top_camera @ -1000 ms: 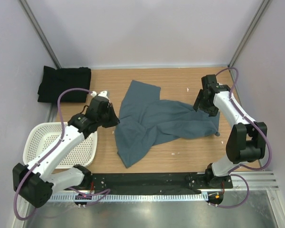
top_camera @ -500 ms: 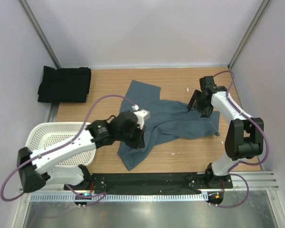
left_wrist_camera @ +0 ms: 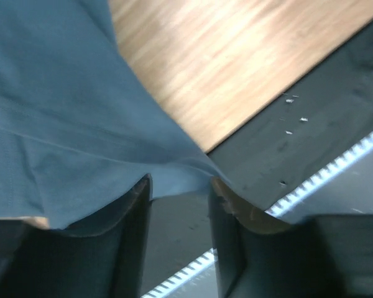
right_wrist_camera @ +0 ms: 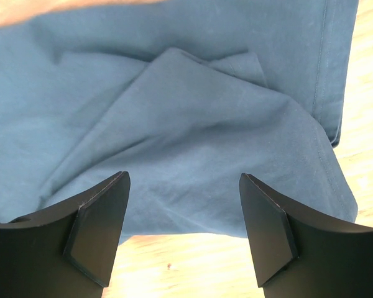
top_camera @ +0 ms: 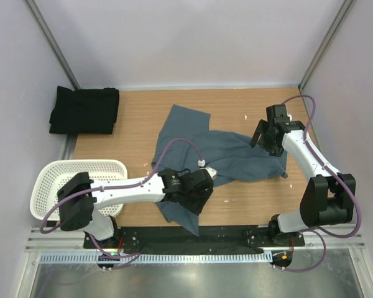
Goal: Fold and stack the t-shirts
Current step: Flatten the tshirt out
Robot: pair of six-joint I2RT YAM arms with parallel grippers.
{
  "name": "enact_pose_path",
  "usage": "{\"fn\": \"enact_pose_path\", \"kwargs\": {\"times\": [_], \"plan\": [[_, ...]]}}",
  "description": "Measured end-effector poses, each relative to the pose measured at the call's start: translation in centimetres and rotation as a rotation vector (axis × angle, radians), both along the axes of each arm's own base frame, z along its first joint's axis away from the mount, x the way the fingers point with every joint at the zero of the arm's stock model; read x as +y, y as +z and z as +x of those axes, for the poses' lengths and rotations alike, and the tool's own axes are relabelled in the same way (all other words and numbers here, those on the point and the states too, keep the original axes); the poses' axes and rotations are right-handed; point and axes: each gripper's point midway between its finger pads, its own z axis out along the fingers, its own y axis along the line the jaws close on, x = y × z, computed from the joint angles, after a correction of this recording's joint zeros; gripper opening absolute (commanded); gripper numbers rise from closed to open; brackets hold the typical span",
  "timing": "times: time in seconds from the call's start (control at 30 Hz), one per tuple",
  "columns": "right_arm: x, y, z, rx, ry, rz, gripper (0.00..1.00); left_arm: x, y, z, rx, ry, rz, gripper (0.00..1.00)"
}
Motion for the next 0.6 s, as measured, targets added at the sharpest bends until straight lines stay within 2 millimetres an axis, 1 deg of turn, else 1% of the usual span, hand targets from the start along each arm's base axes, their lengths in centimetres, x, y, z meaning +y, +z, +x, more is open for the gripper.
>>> {"fn": "enact_pose_path", "kwargs": {"times": [0.07,0.13,0.17,0.23,0.3,0.33,0.4,0.47,0.5,0.57,0.6], "plan": [[0.0,-0.7,-0.3,0.012,0.005,-0.003,0.77,0.2,-0.3,0.6,-0.017,0.057,0.016,0.72],[-0.1,-1.3,-0.9,0.032,0.013,-0.006,0.77,0.3,0.1,1.1,-0.04,0.105,0.013,0.78],[0.0,-1.5,-1.0,0.039,0.017,-0.006,0.77,0.3,0.6,1.6,-0.06,0.132,0.004,0.84],[0.0,-1.6,-1.2,0.041,0.024,-0.007,0.78,0.5,2.3,2.6,-0.107,0.19,-0.03,0.86],[-0.1,-1.4,-0.9,0.027,0.023,-0.008,0.78,0.7,5.1,4.5,-0.159,0.268,-0.091,0.85],[-0.1,-1.2,-0.7,0.015,0.023,-0.008,0.78,1.0,6.7,6.0,-0.178,0.322,-0.131,0.84],[0.0,-0.7,-0.1,-0.008,0.015,-0.003,0.78,2.5,9.4,10.4,-0.21,0.473,-0.21,0.82],[0.1,-0.1,1.0,-0.029,0.006,0.002,0.78,5.5,11.2,16.0,-0.249,0.664,-0.258,0.81],[0.2,0.3,2.0,-0.044,0.0,0.005,0.78,7.6,11.6,18.9,-0.268,0.761,-0.261,0.81],[0.3,0.3,4.0,-0.057,-0.012,0.007,0.78,10.9,11.4,23.1,-0.301,0.891,-0.23,0.81],[0.3,0.1,5.1,-0.06,-0.019,0.005,0.78,12.0,11.0,24.8,-0.31,0.927,-0.203,0.81]]}}
